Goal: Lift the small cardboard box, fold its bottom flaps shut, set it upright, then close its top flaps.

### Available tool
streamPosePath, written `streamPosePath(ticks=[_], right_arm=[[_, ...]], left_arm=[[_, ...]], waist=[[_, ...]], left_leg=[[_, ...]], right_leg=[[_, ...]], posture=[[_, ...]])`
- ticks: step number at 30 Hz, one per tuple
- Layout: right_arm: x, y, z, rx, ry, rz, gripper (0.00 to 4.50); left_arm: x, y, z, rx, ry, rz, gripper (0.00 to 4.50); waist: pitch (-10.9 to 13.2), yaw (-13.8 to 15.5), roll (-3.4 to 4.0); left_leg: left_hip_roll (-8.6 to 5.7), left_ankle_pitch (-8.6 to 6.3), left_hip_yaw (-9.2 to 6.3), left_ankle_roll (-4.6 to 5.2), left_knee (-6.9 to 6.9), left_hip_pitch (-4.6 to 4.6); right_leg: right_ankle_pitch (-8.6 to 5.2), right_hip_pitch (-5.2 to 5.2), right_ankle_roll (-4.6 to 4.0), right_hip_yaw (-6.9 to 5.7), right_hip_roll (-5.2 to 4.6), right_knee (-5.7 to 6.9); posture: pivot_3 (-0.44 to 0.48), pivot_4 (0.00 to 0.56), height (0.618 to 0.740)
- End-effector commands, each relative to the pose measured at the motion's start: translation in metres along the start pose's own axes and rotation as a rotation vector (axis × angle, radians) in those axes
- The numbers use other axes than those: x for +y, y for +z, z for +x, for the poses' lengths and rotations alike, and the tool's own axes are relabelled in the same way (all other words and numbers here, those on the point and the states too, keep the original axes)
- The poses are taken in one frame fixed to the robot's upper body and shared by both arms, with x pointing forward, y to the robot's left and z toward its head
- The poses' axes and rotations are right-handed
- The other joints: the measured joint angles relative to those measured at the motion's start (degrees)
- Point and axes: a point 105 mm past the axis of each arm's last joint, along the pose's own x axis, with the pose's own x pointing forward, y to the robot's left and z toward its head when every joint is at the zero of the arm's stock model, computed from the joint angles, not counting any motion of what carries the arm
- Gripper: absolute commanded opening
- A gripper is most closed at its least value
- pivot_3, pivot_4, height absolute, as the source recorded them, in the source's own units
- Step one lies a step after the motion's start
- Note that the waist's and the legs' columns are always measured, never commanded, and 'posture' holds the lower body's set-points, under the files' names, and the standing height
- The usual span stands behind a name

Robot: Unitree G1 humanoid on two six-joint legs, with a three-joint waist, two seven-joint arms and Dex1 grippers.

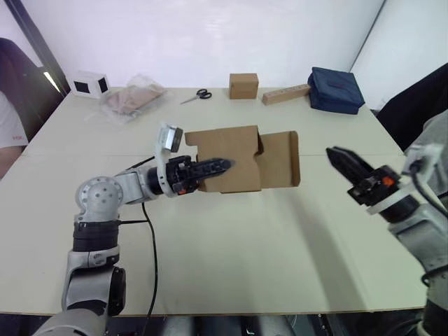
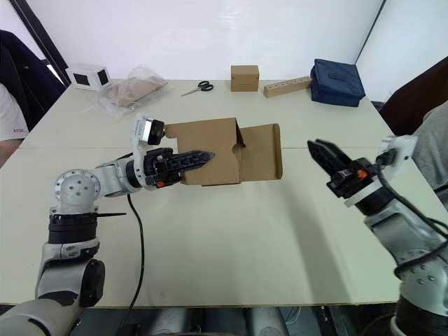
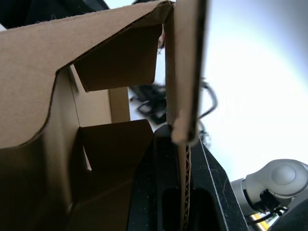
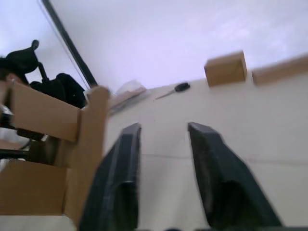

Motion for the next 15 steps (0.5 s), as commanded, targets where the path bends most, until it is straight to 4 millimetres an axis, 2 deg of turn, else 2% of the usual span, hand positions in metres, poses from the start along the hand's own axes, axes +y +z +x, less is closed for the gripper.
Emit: streamPosePath(ticks=[1,5,12,15], right_arm=[[0.010,-0.004,0.009,-0.043,0.089,0.155,1.69],[0.033,-0.018,0.017,-0.018,0.198,0.272,1.69],[0.063,-0.024,0.027,-0.017,0.299,0.375,1.69],[0.084,-0.017,0.029,-0.039,0.381,0.415,1.69]], left_arm=[[-0.012,0.006,0.005,0.000,-0.048,0.034,0.00],[-0.012,0.005,0.006,-0.003,-0.050,0.033,0.00],[-0.012,0.005,0.008,-0.009,-0.050,0.036,0.00],[-0.011,0.005,0.007,-0.011,-0.046,0.037,0.00]], waist=[[0.0,0.0,0.01],[0.0,0.1,0.02],[0.0,0.0,0.02],[0.0,0.0,0.02]], left_leg=[[0.00,0.00,0.00,0.00,0.00,0.00],[0.01,0.00,-0.02,0.00,-0.02,-0.02],[0.00,0.00,-0.01,0.00,-0.03,-0.03],[0.00,0.00,-0.02,0.00,-0.02,-0.03]], right_leg=[[0.00,0.00,0.00,0.01,0.00,0.00],[0.01,-0.01,0.01,-0.01,0.01,-0.01],[0.00,-0.02,0.01,-0.01,-0.04,-0.02],[0.00,-0.02,0.00,-0.01,-0.04,-0.02]], posture=[[0.000,0.150,0.740],[0.000,0.150,0.740],[0.000,0.150,0.740],[0.000,0.150,0.740]])
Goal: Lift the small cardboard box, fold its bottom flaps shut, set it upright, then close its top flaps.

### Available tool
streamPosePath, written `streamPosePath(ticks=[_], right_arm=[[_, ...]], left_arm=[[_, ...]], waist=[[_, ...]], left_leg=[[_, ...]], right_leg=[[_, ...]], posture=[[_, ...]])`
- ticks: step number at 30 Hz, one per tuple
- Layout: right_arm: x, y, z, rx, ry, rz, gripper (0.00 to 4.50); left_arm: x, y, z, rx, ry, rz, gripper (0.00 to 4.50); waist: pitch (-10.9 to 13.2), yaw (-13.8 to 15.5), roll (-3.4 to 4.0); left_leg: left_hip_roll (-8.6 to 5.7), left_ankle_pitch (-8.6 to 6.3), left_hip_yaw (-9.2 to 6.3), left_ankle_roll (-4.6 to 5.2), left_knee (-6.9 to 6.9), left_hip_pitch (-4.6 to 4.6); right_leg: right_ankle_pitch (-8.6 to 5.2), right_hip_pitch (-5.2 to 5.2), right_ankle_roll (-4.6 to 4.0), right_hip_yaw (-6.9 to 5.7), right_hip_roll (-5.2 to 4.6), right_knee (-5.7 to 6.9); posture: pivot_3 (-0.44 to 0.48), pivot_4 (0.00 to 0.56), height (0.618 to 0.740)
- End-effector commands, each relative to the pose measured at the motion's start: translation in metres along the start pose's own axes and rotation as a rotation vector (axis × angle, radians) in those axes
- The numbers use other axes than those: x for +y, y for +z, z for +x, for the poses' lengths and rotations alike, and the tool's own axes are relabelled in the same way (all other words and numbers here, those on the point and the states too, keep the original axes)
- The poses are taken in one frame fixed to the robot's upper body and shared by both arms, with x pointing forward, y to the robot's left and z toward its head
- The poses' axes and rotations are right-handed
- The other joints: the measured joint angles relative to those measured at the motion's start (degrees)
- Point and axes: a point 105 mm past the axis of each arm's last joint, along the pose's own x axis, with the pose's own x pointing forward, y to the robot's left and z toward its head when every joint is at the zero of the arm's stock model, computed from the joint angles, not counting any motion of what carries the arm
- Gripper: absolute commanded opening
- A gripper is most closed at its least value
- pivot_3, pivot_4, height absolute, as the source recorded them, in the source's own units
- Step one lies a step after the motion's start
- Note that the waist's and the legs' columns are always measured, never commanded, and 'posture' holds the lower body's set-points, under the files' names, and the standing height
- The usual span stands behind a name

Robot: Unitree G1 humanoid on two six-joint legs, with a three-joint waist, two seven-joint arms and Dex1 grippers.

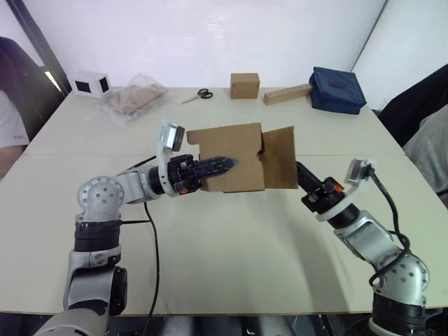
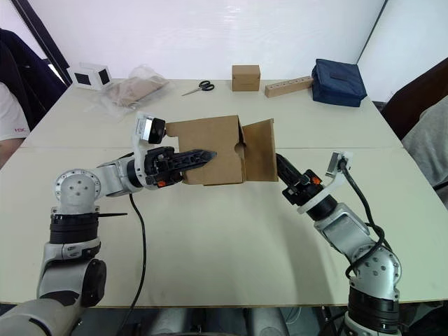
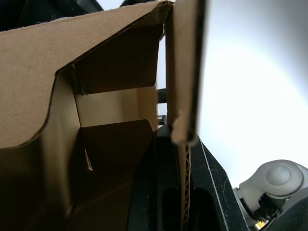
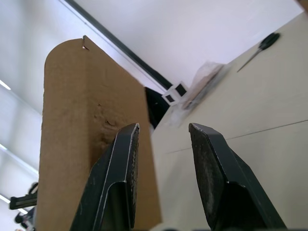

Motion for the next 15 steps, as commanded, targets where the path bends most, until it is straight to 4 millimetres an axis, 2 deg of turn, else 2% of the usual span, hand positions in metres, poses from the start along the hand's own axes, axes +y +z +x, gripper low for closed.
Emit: streamPosePath(ticks=[1,4,15], right_arm=[[0.041,0.005,0.012,-0.038,0.158,0.025,1.69],[0.049,0.004,0.014,-0.030,0.179,0.030,1.69],[0.053,-0.006,0.013,-0.007,0.179,0.054,1.69]], left_arm=[[-0.010,0.005,0.003,-0.004,-0.034,0.042,0.00],[-0.009,0.005,0.003,-0.006,-0.030,0.044,0.00],[-0.009,0.005,0.003,-0.014,-0.023,0.047,0.00]], waist=[[0.0,0.0,0.00],[0.0,-0.1,0.00],[0.0,0.0,0.00]], left_leg=[[0.00,0.00,0.00,0.00,0.00,0.00],[0.01,0.00,0.00,0.00,0.00,-0.01],[0.00,0.00,0.00,0.00,0.00,-0.02]], right_leg=[[0.00,-0.01,0.00,0.00,0.00,0.00],[0.00,-0.02,0.00,0.00,0.00,0.00],[-0.01,-0.02,-0.01,0.00,0.00,-0.02]], posture=[[0.000,0.150,0.740],[0.000,0.150,0.740],[0.000,0.150,0.740]])
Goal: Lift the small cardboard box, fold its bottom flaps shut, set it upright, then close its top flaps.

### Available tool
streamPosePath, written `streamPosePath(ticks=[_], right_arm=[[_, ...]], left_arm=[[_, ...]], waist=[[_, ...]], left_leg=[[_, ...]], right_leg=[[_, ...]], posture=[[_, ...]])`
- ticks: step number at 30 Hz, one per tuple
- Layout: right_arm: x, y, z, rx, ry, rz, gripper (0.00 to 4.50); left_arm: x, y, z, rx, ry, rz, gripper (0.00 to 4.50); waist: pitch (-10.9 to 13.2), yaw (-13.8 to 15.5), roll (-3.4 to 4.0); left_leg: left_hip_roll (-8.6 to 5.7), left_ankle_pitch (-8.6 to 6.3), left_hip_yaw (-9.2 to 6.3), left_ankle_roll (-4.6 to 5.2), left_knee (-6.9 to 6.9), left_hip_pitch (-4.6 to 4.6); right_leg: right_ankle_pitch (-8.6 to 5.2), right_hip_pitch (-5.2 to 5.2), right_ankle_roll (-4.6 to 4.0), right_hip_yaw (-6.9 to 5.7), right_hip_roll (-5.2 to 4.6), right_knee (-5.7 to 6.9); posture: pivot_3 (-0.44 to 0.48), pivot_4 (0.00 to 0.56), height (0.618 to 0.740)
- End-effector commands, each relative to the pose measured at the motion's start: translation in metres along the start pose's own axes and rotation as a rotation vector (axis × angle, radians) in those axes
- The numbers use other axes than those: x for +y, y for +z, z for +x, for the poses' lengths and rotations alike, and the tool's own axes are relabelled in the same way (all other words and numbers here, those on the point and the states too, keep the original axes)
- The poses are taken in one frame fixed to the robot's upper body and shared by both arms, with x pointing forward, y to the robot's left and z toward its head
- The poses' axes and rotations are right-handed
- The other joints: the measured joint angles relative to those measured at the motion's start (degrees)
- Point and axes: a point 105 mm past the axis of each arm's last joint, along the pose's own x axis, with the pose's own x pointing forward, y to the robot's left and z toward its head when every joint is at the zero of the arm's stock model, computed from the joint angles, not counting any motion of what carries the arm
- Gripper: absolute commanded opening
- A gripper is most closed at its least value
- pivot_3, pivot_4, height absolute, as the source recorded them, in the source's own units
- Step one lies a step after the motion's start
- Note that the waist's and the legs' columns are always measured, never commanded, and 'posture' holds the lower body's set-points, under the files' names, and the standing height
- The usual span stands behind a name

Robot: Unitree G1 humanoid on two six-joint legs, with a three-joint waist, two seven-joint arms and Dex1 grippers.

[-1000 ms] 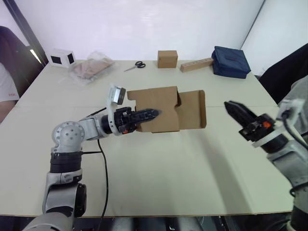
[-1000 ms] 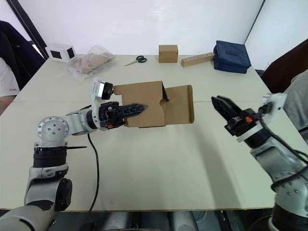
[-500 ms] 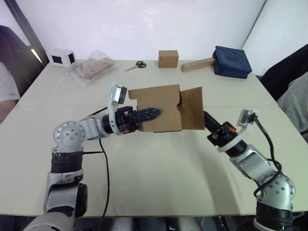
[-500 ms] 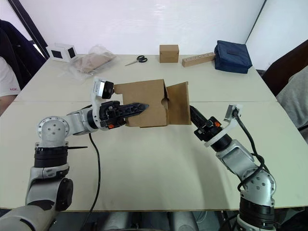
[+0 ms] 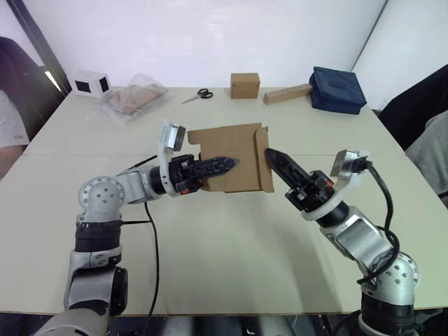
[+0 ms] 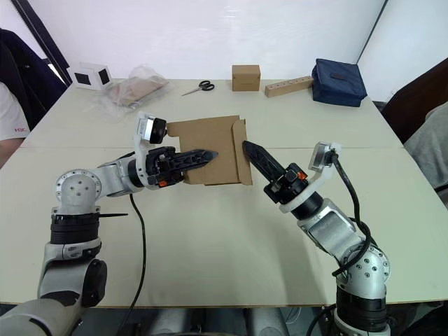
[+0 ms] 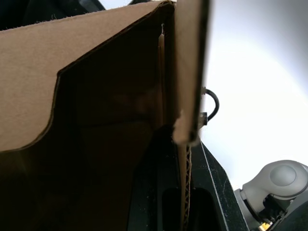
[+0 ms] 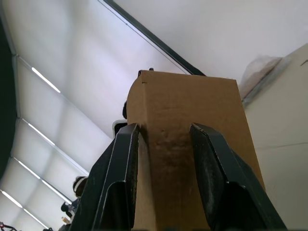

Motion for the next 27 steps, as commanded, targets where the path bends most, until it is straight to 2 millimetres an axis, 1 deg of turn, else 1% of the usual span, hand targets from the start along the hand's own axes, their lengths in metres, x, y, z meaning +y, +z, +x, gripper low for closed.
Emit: streamPosePath(ticks=[1,8,16,21,27], right_arm=[[0.013,0.003,0.000,-0.012,0.044,-0.023,1.69],[0.004,0.010,-0.005,-0.037,-0.011,-0.074,1.69],[-0.004,0.012,-0.006,-0.037,-0.049,-0.131,1.69],[-0.001,0.012,-0.002,-0.043,-0.035,-0.137,1.69],[0.011,0.009,0.003,-0.038,0.003,-0.135,1.69]], left_arm=[[-0.010,0.004,0.002,-0.015,-0.036,0.039,0.00],[-0.010,0.004,0.003,-0.016,-0.037,0.038,0.00],[-0.011,0.003,0.004,-0.014,-0.040,0.036,0.00],[-0.011,0.002,0.005,-0.011,-0.039,0.035,0.00],[-0.009,-0.001,0.005,-0.004,-0.029,0.036,0.00]], waist=[[0.0,0.0,0.00],[0.0,0.0,0.00],[0.0,0.0,0.00],[0.0,0.0,0.00],[0.0,0.0,0.00]], left_leg=[[0.00,0.00,0.00,0.00,0.00,0.00],[0.00,0.00,0.00,0.00,0.00,0.00],[0.00,0.00,0.00,0.00,0.00,0.00],[0.00,0.00,0.00,0.00,-0.01,0.00],[0.00,0.00,0.00,0.00,-0.01,-0.01]], right_leg=[[0.00,0.00,0.00,0.00,0.00,0.00],[0.00,0.00,0.00,0.00,0.00,0.00],[0.00,0.00,0.00,0.00,0.01,-0.01],[0.00,0.00,-0.01,0.00,0.01,-0.02],[-0.01,-0.01,-0.01,0.00,0.00,-0.02]], posture=[[0.000,0.150,0.740],[0.000,0.150,0.740],[0.000,0.150,0.740],[0.000,0.150,0.740],[0.000,0.150,0.740]])
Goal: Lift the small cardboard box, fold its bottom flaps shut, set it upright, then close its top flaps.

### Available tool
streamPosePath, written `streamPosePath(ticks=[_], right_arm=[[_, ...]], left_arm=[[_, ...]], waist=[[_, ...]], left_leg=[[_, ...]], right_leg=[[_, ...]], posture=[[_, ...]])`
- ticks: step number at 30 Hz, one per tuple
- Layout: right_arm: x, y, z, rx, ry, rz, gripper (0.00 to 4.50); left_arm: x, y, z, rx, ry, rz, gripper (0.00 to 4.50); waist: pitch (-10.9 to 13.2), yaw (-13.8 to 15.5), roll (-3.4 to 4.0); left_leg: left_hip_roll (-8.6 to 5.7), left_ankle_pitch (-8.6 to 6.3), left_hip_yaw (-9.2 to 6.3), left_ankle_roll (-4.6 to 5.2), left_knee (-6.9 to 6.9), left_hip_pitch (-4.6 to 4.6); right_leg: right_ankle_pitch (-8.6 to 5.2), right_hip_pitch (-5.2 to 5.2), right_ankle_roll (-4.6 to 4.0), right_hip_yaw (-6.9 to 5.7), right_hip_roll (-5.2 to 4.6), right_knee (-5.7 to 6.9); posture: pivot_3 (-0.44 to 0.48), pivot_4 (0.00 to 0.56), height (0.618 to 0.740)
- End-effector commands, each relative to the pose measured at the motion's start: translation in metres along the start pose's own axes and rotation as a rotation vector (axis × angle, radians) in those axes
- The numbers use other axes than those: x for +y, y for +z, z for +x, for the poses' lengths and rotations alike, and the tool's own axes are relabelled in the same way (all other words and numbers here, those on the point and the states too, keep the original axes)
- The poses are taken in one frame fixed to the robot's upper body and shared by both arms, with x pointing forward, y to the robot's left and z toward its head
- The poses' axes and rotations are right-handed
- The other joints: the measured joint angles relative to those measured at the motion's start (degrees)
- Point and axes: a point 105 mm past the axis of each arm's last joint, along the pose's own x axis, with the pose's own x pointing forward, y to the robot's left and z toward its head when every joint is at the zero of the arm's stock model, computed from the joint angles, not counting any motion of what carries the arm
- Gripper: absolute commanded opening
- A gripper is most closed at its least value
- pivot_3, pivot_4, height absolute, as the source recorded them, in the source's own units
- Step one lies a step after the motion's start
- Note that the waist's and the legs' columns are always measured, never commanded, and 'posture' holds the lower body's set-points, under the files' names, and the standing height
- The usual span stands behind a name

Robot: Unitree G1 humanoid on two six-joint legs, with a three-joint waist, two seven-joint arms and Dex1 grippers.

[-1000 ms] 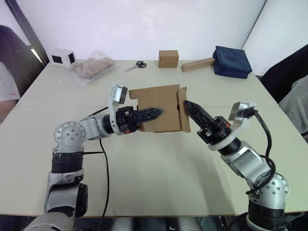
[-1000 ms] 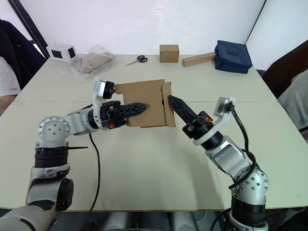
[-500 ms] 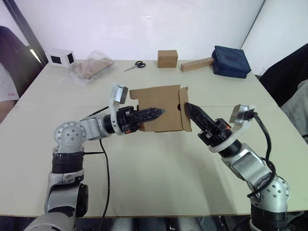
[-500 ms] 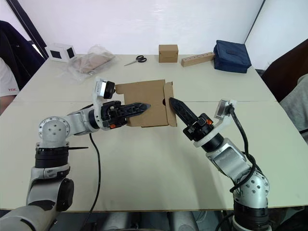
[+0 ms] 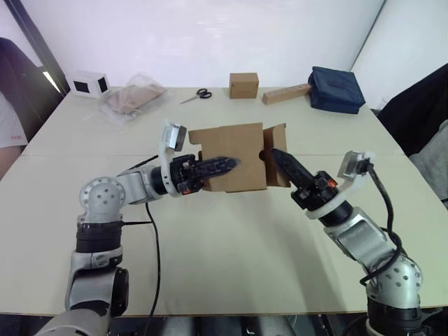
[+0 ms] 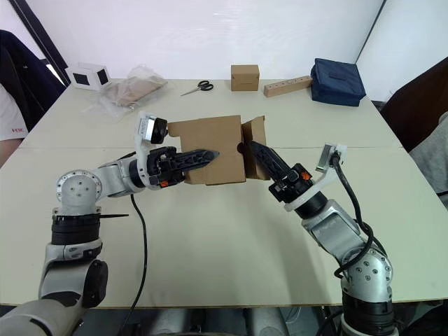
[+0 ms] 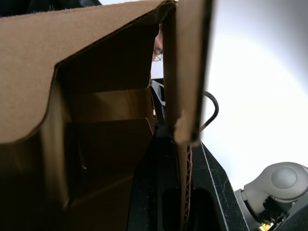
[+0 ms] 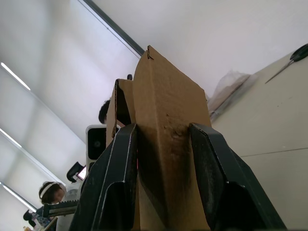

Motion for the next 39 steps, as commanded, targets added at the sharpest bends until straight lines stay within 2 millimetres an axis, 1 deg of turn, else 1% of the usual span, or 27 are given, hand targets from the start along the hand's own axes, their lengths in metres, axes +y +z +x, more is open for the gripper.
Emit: streamPosePath(ticks=[1,7,13,17,22,25,29,33,35,39], right_arm=[[0.022,0.003,0.006,-0.015,0.081,-0.020,1.69],[0.027,0.001,0.006,-0.013,0.090,-0.020,1.69],[0.032,-0.007,0.005,0.019,0.104,-0.036,1.69],[0.037,-0.013,0.005,0.049,0.127,-0.045,1.69],[0.033,-0.011,0.005,0.038,0.112,-0.052,1.69],[0.033,-0.006,0.005,0.018,0.110,-0.045,1.69],[0.036,-0.005,0.009,0.000,0.112,-0.029,1.69],[0.039,-0.011,0.013,0.017,0.117,-0.034,1.69],[0.037,-0.014,0.016,0.024,0.105,-0.047,1.69],[0.037,-0.027,0.020,0.083,0.118,-0.121,1.69]], left_arm=[[-0.009,0.002,0.004,0.001,-0.034,0.042,0.00],[-0.007,0.002,0.005,-0.003,-0.029,0.041,0.00],[-0.005,0.004,0.007,-0.021,-0.018,0.037,0.00],[-0.007,0.002,0.008,-0.014,-0.028,0.036,0.00],[-0.008,0.001,0.008,-0.010,-0.033,0.035,0.00],[-0.007,0.001,0.008,-0.010,-0.032,0.035,0.00],[-0.006,0.001,0.009,-0.017,-0.024,0.034,0.00],[-0.005,0.001,0.011,-0.030,-0.023,0.030,0.00],[-0.005,0.002,0.012,-0.038,-0.026,0.024,0.00],[-0.005,0.004,0.018,-0.075,-0.035,-0.001,0.00]], waist=[[0.0,0.0,0.00],[0.0,0.0,0.00],[0.0,0.0,0.00],[0.0,0.0,0.00],[0.0,0.0,0.00],[0.0,0.0,0.00],[0.0,0.0,0.00],[0.0,0.0,0.00],[0.0,0.0,0.00],[0.0,0.0,0.00]], left_leg=[[0.00,0.00,0.00,0.00,0.00,0.00],[0.00,0.00,0.00,0.00,0.00,-0.01],[0.00,0.00,0.00,0.00,-0.01,-0.02],[0.00,0.00,0.00,0.00,-0.01,-0.03],[0.00,0.00,-0.01,0.00,-0.01,-0.03],[0.00,0.00,0.00,0.00,-0.02,-0.03],[0.00,0.00,0.00,0.00,-0.02,-0.03],[0.00,0.00,-0.01,0.00,-0.01,-0.03],[0.00,0.00,0.00,0.00,-0.02,-0.04],[0.00,0.00,0.00,0.00,-0.02,-0.06]], right_leg=[[0.00,0.00,0.00,0.00,0.00,0.00],[0.00,0.00,0.00,0.00,-0.01,-0.02],[0.00,-0.02,-0.01,0.00,-0.01,-0.02],[0.00,-0.02,-0.01,0.00,-0.01,-0.02],[-0.01,-0.02,-0.01,-0.01,0.00,-0.02],[-0.01,-0.02,-0.01,-0.01,-0.01,-0.02],[-0.01,-0.02,-0.01,-0.01,-0.01,-0.02],[-0.01,-0.03,-0.01,-0.01,-0.01,-0.02],[-0.01,-0.03,-0.01,-0.01,-0.01,-0.02],[-0.01,-0.05,-0.01,-0.01,-0.02,-0.04]], posture=[[0.000,0.150,0.740],[0.000,0.150,0.740],[0.000,0.150,0.740],[0.000,0.150,0.740],[0.000,0.150,0.740],[0.000,0.150,0.740],[0.000,0.150,0.740],[0.000,0.150,0.740],[0.000,0.150,0.740],[0.000,0.150,0.740]])
